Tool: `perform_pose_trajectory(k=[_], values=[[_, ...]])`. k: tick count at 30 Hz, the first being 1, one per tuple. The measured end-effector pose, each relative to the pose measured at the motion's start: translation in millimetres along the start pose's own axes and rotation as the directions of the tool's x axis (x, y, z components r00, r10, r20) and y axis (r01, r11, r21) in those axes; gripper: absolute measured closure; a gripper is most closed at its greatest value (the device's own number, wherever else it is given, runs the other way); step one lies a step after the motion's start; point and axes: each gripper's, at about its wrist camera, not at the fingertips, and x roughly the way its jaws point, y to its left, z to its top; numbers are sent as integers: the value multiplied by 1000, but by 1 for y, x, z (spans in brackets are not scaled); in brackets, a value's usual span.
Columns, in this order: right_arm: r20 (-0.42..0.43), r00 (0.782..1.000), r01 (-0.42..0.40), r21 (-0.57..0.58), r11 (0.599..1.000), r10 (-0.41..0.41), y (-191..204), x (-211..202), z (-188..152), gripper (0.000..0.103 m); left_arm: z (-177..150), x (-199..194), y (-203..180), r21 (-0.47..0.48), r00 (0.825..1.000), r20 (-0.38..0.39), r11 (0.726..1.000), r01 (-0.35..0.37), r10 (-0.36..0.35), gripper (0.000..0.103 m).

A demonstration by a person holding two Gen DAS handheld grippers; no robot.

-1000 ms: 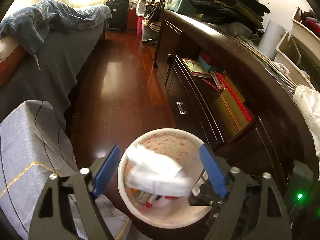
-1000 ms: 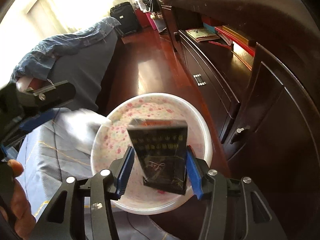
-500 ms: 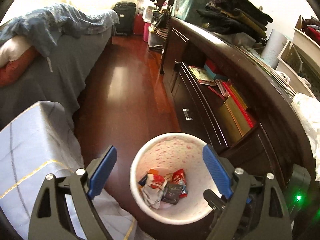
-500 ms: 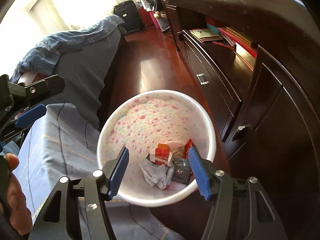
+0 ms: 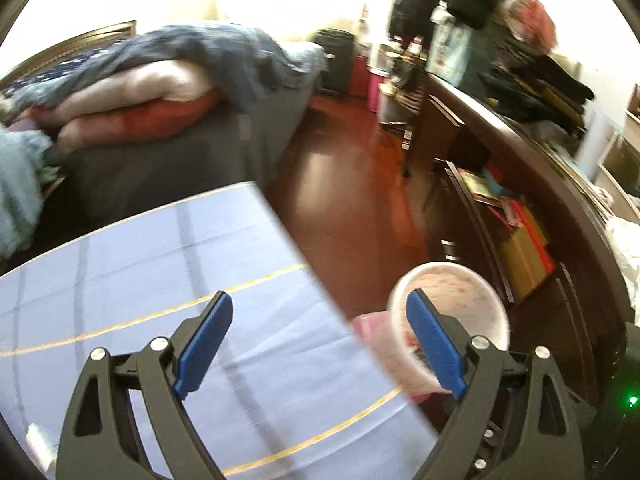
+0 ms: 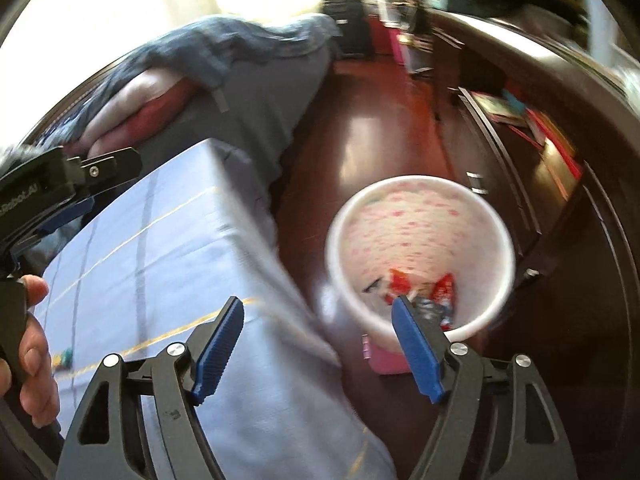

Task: Collect trash
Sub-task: 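Grasp the white card with the left tool while the right tool grasps the colorful candy bar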

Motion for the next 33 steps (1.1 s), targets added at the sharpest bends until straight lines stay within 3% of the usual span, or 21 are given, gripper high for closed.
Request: perform_pose_trajectory(k=[5, 9, 14, 18, 22, 26, 29, 33], values=[[-31, 997, -72, -92, 993, 70, 47, -4, -12, 25, -20, -35, 52, -79, 997, 9, 994, -80, 81, 13], [-57, 992, -123, -165, 979, 115, 83, -8, -22, 25, -43, -63, 101, -167, 987, 4, 973, -160, 163, 12], [-84, 984, -173, -255, 951, 156, 126, -15, -38, 25, -72, -88, 164, -287, 957, -27, 915, -285, 290, 12], [-104, 978, -202, -303, 931, 179, 154, -18, -49, 25, -100, -98, 210, -374, 919, -88, 843, -388, 384, 12], [-123, 974, -222, -345, 912, 191, 177, -18, -57, 25, -123, -101, 240, -447, 893, -146, 777, -442, 425, 12], [-139, 971, -233, -375, 897, 195, 195, -15, -63, 25, -138, -97, 262, -503, 878, -192, 725, -471, 438, 12], [-146, 970, -237, -391, 889, 195, 203, -15, -66, 25, -147, -91, 275, -527, 882, -224, 709, -468, 415, 12], [-150, 971, -233, -404, 884, 188, 210, -15, -69, 25, -152, -81, 276, -534, 888, -244, 710, -459, 390, 12]])
